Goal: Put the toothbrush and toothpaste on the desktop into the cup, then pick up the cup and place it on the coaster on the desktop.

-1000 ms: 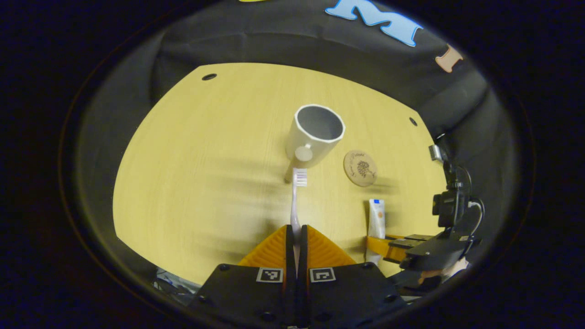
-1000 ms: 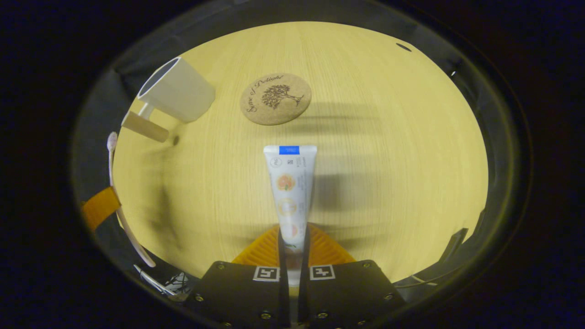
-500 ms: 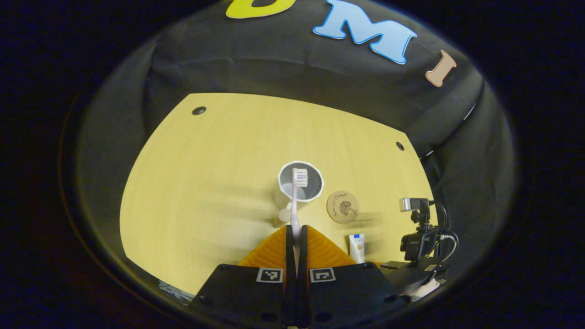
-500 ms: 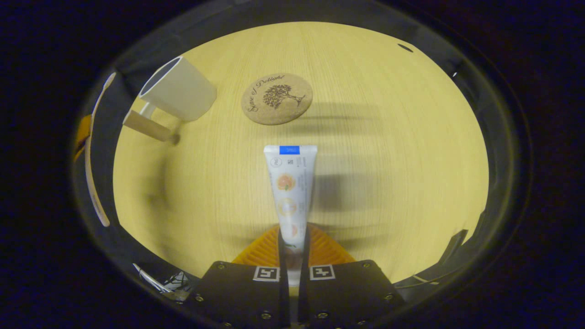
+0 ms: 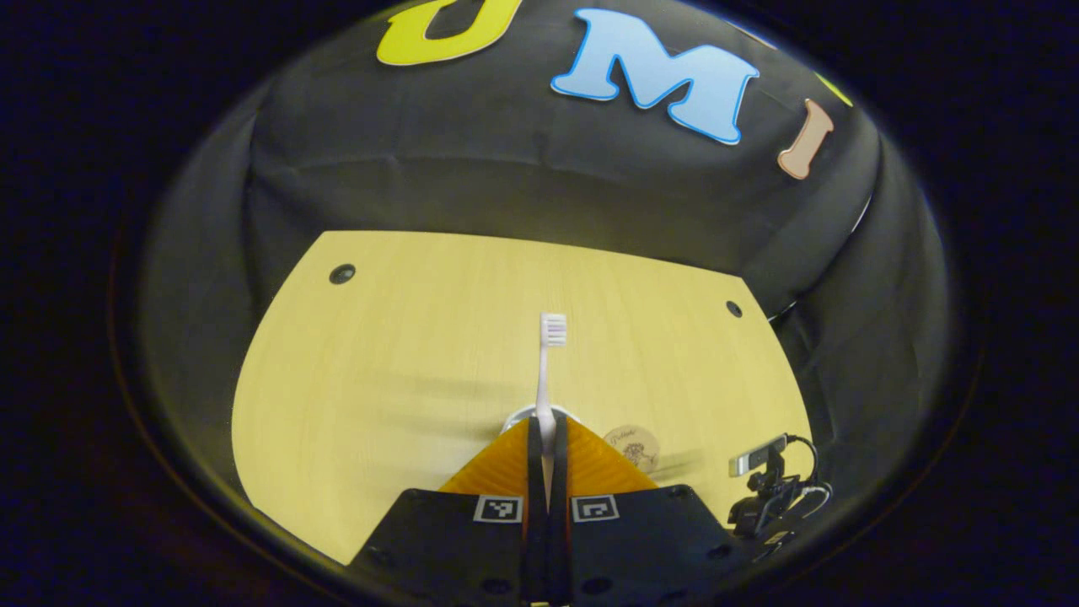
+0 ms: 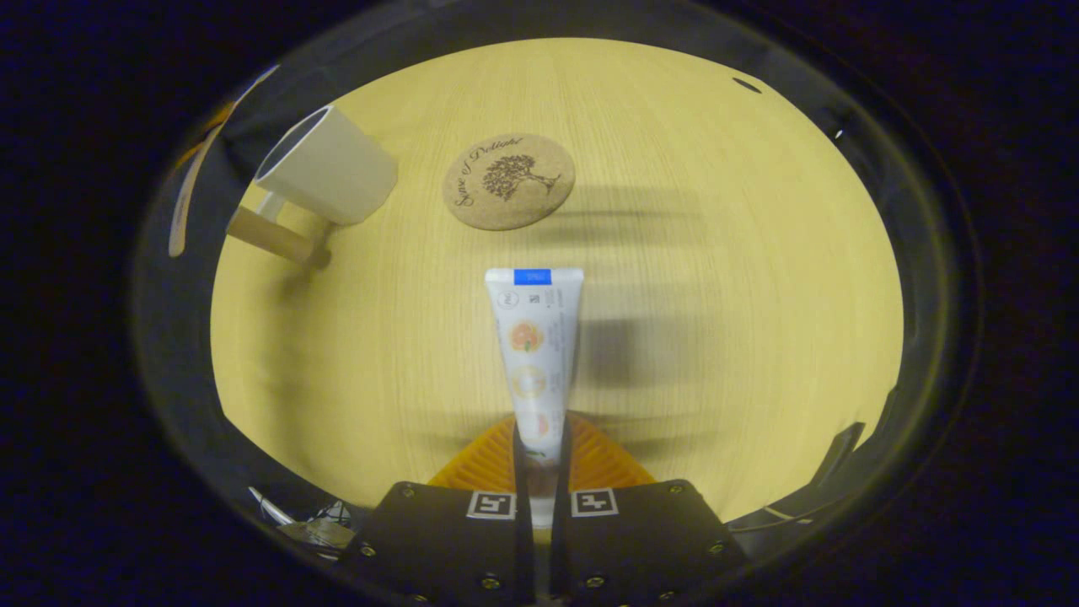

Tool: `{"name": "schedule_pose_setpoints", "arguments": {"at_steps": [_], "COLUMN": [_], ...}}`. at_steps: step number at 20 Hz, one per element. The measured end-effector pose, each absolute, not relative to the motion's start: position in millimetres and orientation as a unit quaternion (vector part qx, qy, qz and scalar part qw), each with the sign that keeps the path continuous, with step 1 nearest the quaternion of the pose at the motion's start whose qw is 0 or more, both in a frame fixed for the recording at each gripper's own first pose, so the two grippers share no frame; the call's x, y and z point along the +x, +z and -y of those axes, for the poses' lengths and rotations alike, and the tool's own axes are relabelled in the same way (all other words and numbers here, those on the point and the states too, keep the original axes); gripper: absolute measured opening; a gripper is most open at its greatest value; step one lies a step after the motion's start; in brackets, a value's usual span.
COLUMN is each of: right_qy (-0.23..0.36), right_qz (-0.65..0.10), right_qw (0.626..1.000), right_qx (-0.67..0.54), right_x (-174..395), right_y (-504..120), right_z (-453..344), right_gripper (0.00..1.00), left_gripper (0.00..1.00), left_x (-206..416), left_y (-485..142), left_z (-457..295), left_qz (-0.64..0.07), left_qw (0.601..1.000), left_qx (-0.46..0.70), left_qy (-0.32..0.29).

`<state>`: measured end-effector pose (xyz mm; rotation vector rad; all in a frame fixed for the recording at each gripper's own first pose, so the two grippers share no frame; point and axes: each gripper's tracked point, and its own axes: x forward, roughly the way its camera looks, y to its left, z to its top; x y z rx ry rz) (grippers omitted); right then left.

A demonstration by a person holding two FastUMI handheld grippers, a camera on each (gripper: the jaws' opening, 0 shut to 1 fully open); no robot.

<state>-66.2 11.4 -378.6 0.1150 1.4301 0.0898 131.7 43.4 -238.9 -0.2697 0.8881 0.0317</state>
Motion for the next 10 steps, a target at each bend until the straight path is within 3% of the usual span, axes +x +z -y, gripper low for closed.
{"name": "schedule_pose_setpoints", "arguments": {"at_steps": [10], "right_qy": [0.035], "right_qz": [-0.650], "right_qw": [0.758], "right_qx": [0.046], "right_x": [-65.8], "right_y": [-379.3], "right_z": [-12.0], "right_gripper": [0.10], "left_gripper": [0.07], "left_x": [210.4], "left_y": [-248.2], "left_z": [-40.6], "left_qz": [-0.326], "left_qw": [0.937], "left_qx": [-0.128], "left_qy": [-0.001]}}
